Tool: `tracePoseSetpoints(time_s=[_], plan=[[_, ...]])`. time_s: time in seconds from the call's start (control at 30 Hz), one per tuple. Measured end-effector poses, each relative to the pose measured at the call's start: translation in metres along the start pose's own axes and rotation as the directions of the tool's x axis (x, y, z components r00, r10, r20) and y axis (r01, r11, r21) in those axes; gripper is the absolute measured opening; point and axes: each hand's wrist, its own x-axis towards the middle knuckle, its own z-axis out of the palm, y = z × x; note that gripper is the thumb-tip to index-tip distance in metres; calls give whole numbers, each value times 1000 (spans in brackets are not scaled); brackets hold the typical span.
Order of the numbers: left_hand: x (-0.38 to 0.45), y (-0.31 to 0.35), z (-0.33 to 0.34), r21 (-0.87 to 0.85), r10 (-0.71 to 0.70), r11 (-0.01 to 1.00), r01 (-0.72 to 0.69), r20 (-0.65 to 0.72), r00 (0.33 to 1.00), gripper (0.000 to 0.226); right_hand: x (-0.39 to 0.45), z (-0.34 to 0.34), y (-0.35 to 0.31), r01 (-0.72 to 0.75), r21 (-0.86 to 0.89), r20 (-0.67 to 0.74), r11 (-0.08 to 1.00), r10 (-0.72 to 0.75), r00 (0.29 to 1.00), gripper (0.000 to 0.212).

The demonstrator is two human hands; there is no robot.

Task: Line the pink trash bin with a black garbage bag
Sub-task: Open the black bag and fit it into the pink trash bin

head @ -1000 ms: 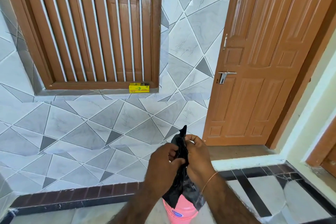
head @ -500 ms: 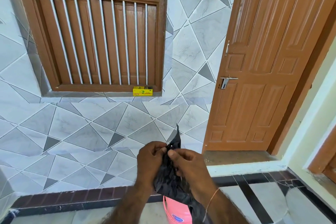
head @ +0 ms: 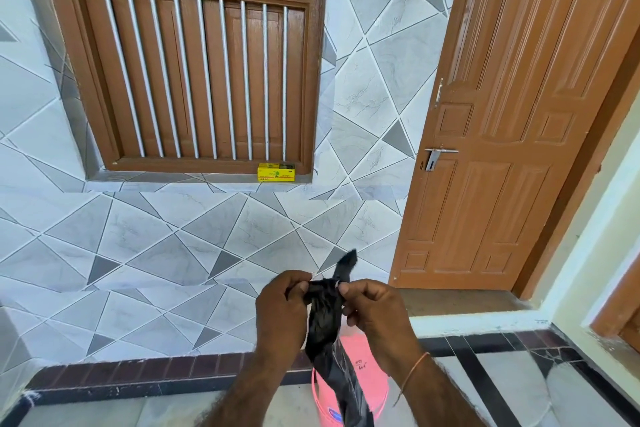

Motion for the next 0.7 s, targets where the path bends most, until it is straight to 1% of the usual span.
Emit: tracePoseSetpoints(time_s=[0.1, 0.2, 0.27, 0.33, 0.4, 0.47, 0.53, 0.6, 0.67, 0.7], plan=[[8, -7, -7, -52, -70, 997, 65, -105, 992, 30, 8, -17, 4, 5, 39, -37, 999, -4, 999, 28], [18, -14, -21, -24, -103, 995, 100, -230, 968, 33, 14, -36, 1, 20, 49, -133, 999, -13, 991, 44], [21, -14, -29, 32, -96, 994, 106, -228, 969, 36, 18, -47, -1, 15, 57, -181, 998, -4, 983, 49], [21, -10, -31, 98, -108, 987, 127, -177, 978, 33, 19, -49, -3, 7, 46, -151, 999, 0, 989, 39], [19, -6, -26, 88, -129, 986, 143, -150, 980, 26, 20, -44, -2, -11, -15, -121, 1000, 9, 993, 29], [16, -3, -19, 80, -100, 990, 113, -144, 985, 20, 22, -37, 1, -6, -40, -112, 999, 2, 994, 27], [17, -2, -18, 101, -66, 991, 84, -175, 982, 3, 25, -35, 5, 9, -58, -143, 998, -17, 990, 26], [27, -14, -21, 156, -74, 982, 107, -201, 977, 24, 30, -41, 10, 0, -76, -201, 997, -15, 979, 22], [38, -29, -30, 243, -57, 964, 108, -208, 977, 27, 34, -55, 14, -29, -88, -271, 996, 4, 963, 19], [38, -25, -36, 283, -45, 953, 105, -210, 977, 28, 35, -63, 15, -36, -98, -291, 995, 6, 957, 17]])
